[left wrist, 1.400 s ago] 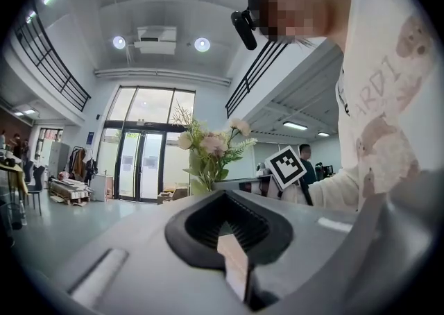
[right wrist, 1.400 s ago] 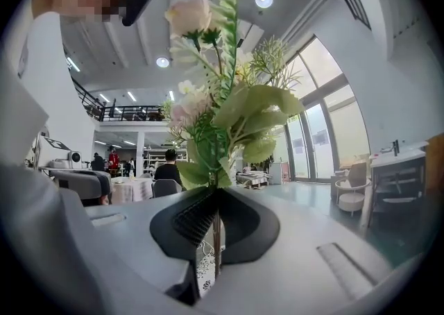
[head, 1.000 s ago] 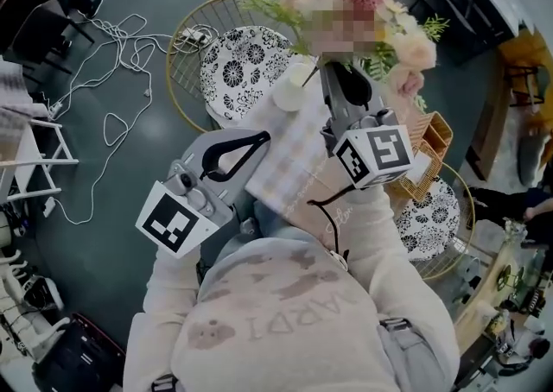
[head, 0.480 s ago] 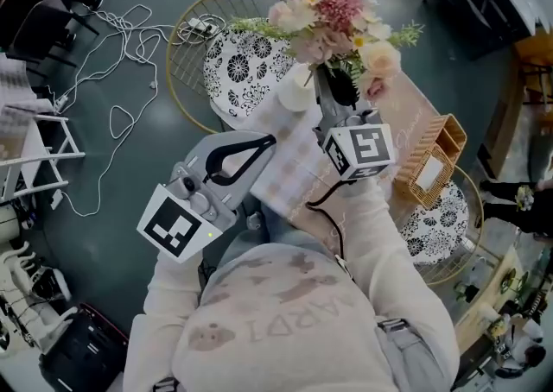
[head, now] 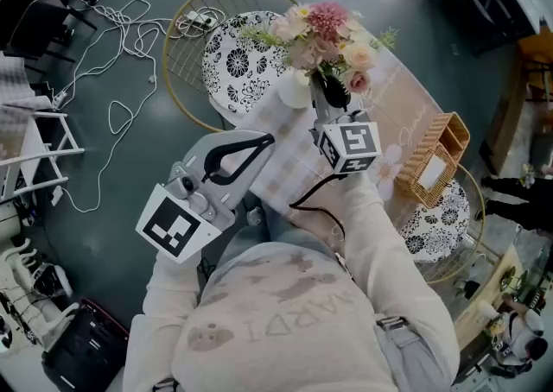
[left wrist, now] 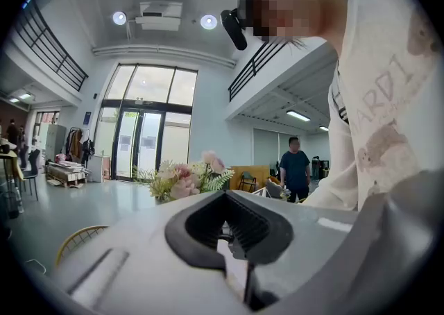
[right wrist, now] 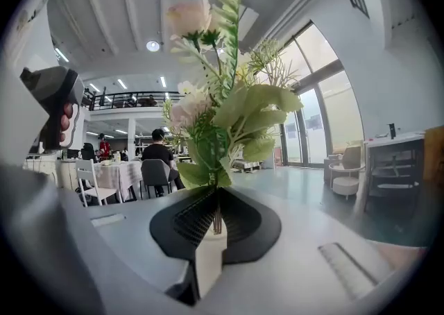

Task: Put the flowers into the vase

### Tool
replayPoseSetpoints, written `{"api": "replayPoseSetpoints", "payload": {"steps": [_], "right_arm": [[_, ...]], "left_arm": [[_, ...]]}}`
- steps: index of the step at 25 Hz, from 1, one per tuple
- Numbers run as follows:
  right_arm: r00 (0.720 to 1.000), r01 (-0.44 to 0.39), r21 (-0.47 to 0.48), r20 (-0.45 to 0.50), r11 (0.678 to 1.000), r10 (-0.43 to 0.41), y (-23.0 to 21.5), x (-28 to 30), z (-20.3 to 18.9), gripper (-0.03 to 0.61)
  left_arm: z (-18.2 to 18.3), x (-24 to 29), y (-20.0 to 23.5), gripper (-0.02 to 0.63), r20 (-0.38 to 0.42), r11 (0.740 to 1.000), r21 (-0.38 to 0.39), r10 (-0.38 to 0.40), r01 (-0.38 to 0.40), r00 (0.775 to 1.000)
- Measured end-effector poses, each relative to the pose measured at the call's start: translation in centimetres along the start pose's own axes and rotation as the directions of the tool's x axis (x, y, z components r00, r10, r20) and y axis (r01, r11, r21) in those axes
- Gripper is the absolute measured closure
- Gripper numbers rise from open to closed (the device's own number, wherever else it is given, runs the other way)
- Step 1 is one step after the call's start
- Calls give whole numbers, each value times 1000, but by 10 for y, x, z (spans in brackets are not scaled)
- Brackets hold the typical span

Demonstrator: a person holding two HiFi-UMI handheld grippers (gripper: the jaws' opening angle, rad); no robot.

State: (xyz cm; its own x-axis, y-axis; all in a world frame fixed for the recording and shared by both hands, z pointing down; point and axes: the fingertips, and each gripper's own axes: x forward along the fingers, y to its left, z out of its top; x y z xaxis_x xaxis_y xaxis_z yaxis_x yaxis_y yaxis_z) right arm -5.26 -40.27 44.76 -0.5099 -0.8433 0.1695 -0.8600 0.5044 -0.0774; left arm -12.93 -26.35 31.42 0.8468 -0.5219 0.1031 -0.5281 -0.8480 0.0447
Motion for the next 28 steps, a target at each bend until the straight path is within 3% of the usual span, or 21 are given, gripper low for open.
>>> {"api": "replayPoseSetpoints", "payload": {"steps": [7, 20, 28], "right_arm": [[998, -7, -30, -63, 1000, 5, 4, 4, -21, 529], [989, 48, -56, -135, 997, -55, 4, -3, -26, 485], [970, 126, -6, -209, 992, -125, 0, -9, -27, 482]], "left_arm": [[-2, -1, 1, 613, -4, 1000, -2, 0, 0, 1000], [3, -7, -2, 613, 11, 1000, 8, -2, 2, 1000], [3, -9, -5, 613, 15, 1000, 12, -5, 5, 1000]]}}
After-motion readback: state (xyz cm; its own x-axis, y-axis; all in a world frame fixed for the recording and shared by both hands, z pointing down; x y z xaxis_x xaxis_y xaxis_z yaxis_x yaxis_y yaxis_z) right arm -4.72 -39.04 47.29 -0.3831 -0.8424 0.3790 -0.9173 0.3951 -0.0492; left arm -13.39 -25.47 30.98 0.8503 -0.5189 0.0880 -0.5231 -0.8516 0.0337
